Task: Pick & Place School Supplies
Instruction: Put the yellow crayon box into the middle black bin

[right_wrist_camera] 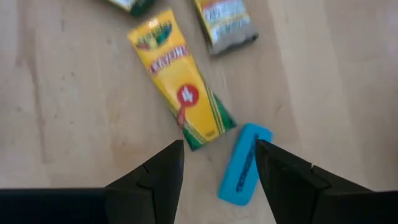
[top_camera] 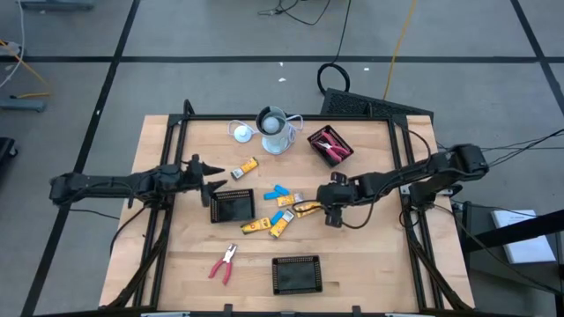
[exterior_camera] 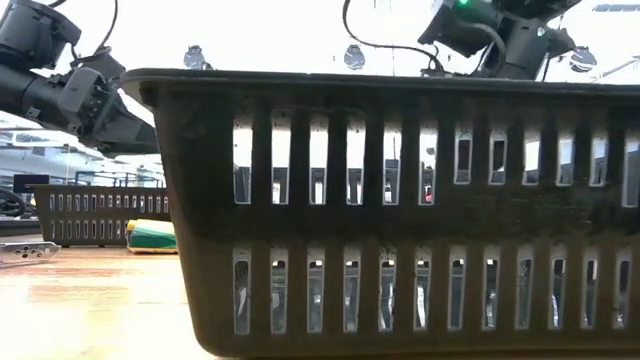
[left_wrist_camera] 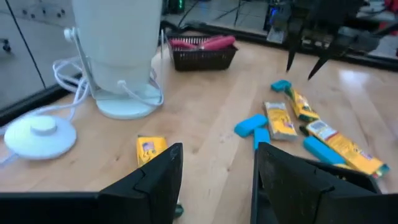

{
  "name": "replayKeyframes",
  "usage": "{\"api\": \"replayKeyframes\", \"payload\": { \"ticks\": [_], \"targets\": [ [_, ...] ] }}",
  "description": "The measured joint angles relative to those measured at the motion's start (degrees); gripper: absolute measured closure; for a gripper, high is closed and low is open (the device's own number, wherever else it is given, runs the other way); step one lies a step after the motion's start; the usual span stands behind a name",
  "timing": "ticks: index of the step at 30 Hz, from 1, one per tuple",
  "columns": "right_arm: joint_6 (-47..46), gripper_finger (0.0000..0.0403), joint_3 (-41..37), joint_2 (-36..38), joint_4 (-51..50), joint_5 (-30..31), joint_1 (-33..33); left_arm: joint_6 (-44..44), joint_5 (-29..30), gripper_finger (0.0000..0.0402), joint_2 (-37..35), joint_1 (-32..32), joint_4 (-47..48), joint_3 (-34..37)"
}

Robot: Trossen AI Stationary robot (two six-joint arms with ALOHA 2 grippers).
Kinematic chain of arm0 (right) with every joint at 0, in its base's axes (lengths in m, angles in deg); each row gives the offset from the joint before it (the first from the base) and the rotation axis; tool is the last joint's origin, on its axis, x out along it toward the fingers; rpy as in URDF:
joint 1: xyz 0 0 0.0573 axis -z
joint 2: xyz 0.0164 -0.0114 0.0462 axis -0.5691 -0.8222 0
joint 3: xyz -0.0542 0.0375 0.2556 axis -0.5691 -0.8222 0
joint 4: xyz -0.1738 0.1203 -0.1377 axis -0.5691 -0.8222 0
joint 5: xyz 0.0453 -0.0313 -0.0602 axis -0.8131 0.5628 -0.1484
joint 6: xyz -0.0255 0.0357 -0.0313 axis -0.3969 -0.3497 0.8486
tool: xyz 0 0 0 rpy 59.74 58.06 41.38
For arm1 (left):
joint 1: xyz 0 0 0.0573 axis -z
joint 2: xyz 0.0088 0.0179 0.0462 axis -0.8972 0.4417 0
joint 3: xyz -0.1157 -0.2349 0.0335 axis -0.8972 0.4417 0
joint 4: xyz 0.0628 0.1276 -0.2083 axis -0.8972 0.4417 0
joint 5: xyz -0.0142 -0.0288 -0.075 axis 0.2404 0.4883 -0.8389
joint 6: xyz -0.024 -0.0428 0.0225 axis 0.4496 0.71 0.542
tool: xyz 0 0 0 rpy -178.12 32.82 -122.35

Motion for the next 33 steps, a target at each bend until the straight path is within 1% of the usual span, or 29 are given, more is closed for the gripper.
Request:
{"api": "replayKeyframes", "payload": {
  "ticks": [2,4,6,8,10,13,17,20,24,28,33],
  "targets": [
    [1.13,0.0213,0.11,0.72,0.39,0.40,0.01,0.54,-0.24,0.0190,3.36,-0.16,-0.17,-0.86],
    [2.58,0.0213,0.06,1.71,0.16,2.51,0.01,0.57,-1.04,0.0190,7.54,-0.10,-1.96,-2.66],
    [4.26,0.0213,0.07,3.02,0.79,4.27,0.01,0.39,-0.93,0.0190,12.38,-0.01,-2.87,-5.42],
    [5.70,0.0213,0.10,4.50,0.80,6.24,0.01,-0.21,-0.66,0.0189,17.92,-0.30,-1.58,-9.09],
    [7.34,0.0213,0.09,5.73,1.40,7.32,0.02,-1.23,-1.05,0.0189,23.97,-1.22,1.09,-13.32],
    [9.41,0.0213,0.09,7.81,2.62,7.33,0.03,-1.53,-1.36,0.0186,34.61,-3.25,6.80,-20.30],
    [11.55,0.0213,0.09,9.59,3.29,7.44,0.01,-0.74,2.01,0.0167,47.15,-7.02,14.30,-28.15],
    [12.42,0.0213,0.09,10.33,3.04,7.48,0.02,0.14,2.07,0.0152,54.37,-9.74,17.28,-32.95],
    [13.41,0.0213,0.09,10.46,2.74,7.48,0.01,0.21,1.46,0.0140,61.12,-11.79,18.94,-37.85],
    [13.46,0.0213,0.09,10.48,1.55,7.36,0.01,0.45,-2.73,0.0143,65.18,-12.86,19.10,-41.58],
    [13.46,0.0213,0.09,10.48,0.82,7.26,-0.04,1.73,-3.47,0.0142,69.89,-13.70,23.33,-45.74]
  ]
}}
